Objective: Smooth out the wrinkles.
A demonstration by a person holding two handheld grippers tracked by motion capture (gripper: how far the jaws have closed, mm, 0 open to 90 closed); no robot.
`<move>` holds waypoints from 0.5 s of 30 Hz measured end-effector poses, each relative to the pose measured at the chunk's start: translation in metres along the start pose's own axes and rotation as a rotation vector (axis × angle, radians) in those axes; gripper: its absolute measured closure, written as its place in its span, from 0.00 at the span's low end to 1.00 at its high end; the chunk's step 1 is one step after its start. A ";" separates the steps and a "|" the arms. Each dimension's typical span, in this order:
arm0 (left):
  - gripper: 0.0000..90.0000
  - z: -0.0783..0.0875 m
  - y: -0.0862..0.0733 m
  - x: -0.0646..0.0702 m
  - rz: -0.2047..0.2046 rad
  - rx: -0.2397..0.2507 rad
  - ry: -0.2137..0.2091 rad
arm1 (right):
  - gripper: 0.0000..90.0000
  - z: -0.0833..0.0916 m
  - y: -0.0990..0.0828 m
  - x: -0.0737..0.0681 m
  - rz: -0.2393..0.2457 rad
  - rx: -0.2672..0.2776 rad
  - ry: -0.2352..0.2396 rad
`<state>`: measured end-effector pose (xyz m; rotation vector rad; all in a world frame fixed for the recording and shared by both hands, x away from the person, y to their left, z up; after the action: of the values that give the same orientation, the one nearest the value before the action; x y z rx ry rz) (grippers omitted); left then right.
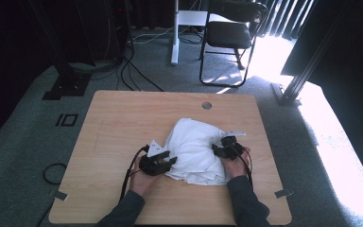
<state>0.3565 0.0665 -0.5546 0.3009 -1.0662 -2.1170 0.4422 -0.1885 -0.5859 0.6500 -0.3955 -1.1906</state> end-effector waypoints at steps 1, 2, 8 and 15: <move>0.65 0.001 -0.004 0.001 0.002 -0.006 -0.008 | 0.51 0.000 0.000 0.000 -0.004 0.000 0.002; 0.65 0.002 -0.008 0.003 0.007 -0.012 -0.030 | 0.50 0.001 0.001 0.000 -0.005 0.003 0.002; 0.64 0.017 -0.009 0.011 -0.039 0.020 -0.050 | 0.43 0.018 0.006 0.003 -0.035 0.058 0.004; 0.60 0.026 0.042 -0.003 -0.056 0.127 -0.014 | 0.39 0.078 0.022 -0.015 0.039 0.291 0.003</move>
<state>0.3674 0.0680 -0.5062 0.3814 -1.2160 -2.1070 0.4066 -0.1893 -0.5120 0.8914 -0.5828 -1.1042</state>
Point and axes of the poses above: each handheld gripper's, and its own axes: z roughly backward along the jaws, y roughly out of its top, x roughly to its right, the point moved 6 cm from there along -z, roughly forward along the jaws, and after that the axes turned 3 degrees about -x, right-handed, at the moved point
